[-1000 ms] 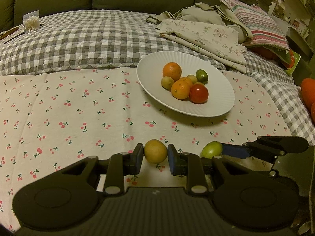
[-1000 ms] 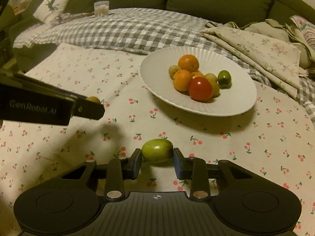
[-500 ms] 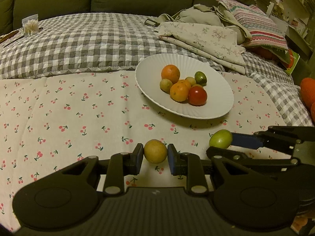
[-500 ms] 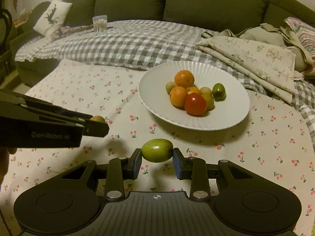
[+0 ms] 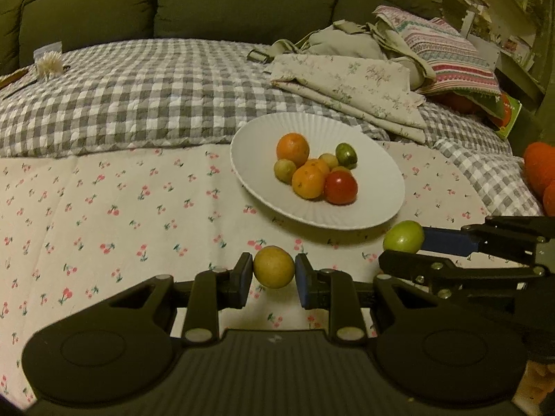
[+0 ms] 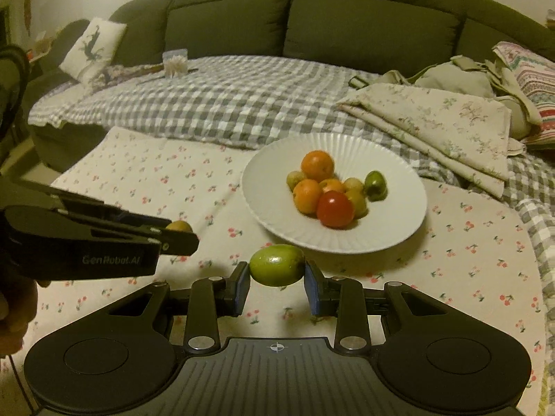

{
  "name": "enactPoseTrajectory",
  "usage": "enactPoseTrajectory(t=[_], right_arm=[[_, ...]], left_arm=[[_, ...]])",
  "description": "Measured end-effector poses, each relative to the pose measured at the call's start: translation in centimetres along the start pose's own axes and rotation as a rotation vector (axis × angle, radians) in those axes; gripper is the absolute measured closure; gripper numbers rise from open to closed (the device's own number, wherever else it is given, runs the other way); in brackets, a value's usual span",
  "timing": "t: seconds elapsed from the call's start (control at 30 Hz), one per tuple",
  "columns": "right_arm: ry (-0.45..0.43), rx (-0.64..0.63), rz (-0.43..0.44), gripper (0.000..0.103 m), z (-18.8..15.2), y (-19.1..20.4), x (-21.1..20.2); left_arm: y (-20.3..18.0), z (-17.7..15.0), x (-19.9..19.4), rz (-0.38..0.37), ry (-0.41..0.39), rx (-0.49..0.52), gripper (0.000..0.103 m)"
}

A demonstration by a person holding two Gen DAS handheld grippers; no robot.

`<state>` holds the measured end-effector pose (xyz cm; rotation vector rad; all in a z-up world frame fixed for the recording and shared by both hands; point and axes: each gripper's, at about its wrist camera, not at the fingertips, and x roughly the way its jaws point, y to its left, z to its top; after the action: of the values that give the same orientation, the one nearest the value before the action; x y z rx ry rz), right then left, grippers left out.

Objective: Organize fruits
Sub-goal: 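Carry both fruits over the plate and open the left tool to release the yellow fruit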

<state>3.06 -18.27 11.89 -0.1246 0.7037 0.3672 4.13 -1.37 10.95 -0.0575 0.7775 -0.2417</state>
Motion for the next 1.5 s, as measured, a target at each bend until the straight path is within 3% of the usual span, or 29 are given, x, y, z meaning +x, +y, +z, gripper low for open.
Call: enactPoseTrajectory(t=[0.6,1.03,1.5], right_arm=[[-0.030,0.078,-0.086,0.071,0.8,-3.6,0.0],[-0.057,0.033,-0.124,0.071,1.4,-5.1,2.6],[-0.033,0.013,-0.131,0.071,1.4,-5.8,5.6]], left_arm=[[-0.1,2.8,2.9,-0.024,-0.074,0.080,0.078],[-1.0,3.3,5.5,-0.024,-0.084,0.172,0.078],[-1.2,3.8,7.4,-0.027,-0.083,0.181,0.078]])
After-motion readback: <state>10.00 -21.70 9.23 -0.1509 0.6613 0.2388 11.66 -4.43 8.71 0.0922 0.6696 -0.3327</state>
